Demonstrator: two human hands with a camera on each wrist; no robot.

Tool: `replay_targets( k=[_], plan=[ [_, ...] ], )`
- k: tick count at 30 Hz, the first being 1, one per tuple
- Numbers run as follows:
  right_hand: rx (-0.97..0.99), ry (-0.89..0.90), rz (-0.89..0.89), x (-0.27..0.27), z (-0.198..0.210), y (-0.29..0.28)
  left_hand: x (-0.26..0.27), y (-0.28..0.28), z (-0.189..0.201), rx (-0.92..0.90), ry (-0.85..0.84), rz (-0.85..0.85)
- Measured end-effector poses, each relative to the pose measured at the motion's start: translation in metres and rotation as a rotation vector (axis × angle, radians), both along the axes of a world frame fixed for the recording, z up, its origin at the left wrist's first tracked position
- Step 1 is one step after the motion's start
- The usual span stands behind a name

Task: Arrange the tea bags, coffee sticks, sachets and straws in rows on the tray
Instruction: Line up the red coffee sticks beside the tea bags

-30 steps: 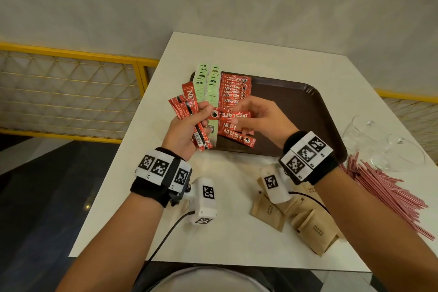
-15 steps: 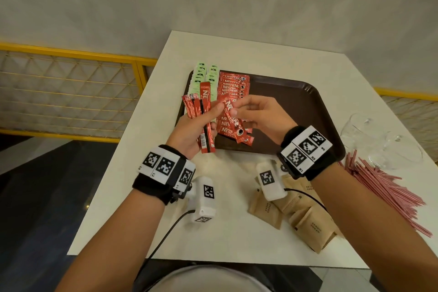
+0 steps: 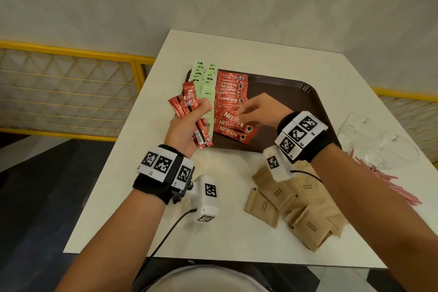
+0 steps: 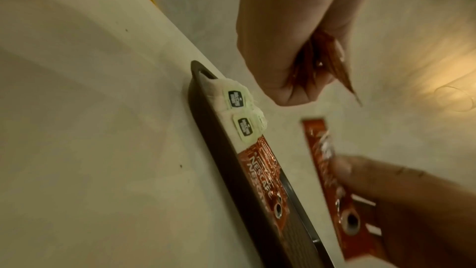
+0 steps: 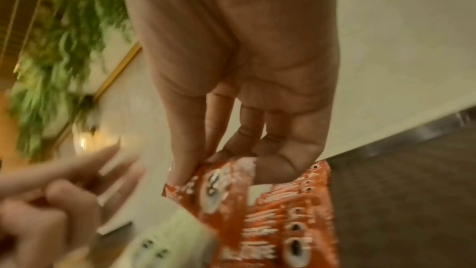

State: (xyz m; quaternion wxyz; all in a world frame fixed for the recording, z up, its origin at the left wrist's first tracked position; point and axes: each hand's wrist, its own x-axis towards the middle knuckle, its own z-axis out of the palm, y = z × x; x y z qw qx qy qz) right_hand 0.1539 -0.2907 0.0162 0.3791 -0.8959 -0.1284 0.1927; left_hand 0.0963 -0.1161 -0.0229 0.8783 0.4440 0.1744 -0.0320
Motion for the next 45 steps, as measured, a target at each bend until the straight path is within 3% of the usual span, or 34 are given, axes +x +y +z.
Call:
replay_targets(
  k=[4,9,15,29,33,37,39,45],
  plan=[
    [-0.281,-0.005,0.145,0.007,-0.015,0.002,0.0,0.01,-0.001,-0.021,-0.001,0.025],
    [-0.473,-0.159,0.235,0.012,-0.028,0.015,-0.002,0.011,-0.002,-0.039,-0.005,0.017],
    [-0.533,-0.205,0.153,0.028,-0.033,0.014,0.0,0.016,-0.002,-0.087,0.003,0.024],
    [-0.52,-0.263,0.239,0.025,-0.036,0.026,0.009,0.014,-0.008,-0.066,0.043,-0.018],
    [-0.412,-0.274,0.192,0.023,-0.036,0.023,0.007,0.013,-0.008,-0.085,0.034,-0.036],
    [-0.034,-0.153,0.071,0.01,-0.017,0.027,0.005,0.008,-0.004,-0.043,0.036,-0.087],
    [0.108,-0.084,0.093,0.002,-0.005,0.032,0.002,0.003,0.0,-0.034,0.008,-0.13],
    [0.196,0.041,0.232,-0.01,0.001,0.042,-0.004,-0.003,0.009,-0.094,-0.043,-0.262]
  ],
)
